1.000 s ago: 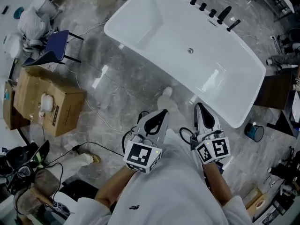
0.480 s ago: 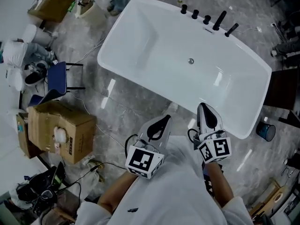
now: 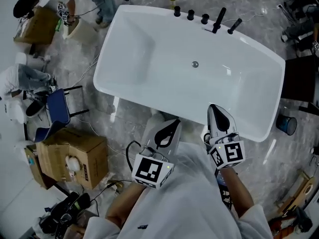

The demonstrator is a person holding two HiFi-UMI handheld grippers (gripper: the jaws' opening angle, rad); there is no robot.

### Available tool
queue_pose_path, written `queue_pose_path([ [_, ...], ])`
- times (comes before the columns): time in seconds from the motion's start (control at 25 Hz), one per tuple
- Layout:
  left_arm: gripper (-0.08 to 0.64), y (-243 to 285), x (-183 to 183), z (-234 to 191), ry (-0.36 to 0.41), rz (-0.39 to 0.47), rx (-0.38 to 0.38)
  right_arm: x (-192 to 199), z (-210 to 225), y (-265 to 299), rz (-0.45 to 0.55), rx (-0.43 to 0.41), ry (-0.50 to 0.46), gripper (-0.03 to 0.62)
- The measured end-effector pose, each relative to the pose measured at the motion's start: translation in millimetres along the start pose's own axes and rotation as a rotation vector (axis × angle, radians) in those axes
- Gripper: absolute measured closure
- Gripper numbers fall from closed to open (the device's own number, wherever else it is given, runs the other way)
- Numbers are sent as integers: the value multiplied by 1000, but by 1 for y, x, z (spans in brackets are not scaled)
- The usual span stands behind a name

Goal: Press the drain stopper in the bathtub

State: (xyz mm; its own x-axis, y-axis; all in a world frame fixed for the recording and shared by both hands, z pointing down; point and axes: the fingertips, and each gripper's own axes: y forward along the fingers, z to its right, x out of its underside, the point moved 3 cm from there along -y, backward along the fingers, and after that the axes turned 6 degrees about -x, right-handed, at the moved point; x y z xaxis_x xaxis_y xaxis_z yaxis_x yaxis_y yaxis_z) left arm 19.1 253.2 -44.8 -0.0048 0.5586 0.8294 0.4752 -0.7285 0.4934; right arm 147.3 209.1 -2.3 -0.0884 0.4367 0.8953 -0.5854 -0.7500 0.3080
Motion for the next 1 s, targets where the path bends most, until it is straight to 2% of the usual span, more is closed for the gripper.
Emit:
queue_pose_path([
  [0.2,561,24,-6,-26,18,-42,62,-2,6,27,-4,50,0,595],
  [0.4,560,65,-5,-56,44,-94,97,15,31,68,-15,101,37,595],
  [0.68,561,122,-2,-100,-27,-104,98,47,64,129,-93,123,73,595],
  [1.0,561,166,45,-149,-105,-143,61,98,86,191,-158,93,47,594],
])
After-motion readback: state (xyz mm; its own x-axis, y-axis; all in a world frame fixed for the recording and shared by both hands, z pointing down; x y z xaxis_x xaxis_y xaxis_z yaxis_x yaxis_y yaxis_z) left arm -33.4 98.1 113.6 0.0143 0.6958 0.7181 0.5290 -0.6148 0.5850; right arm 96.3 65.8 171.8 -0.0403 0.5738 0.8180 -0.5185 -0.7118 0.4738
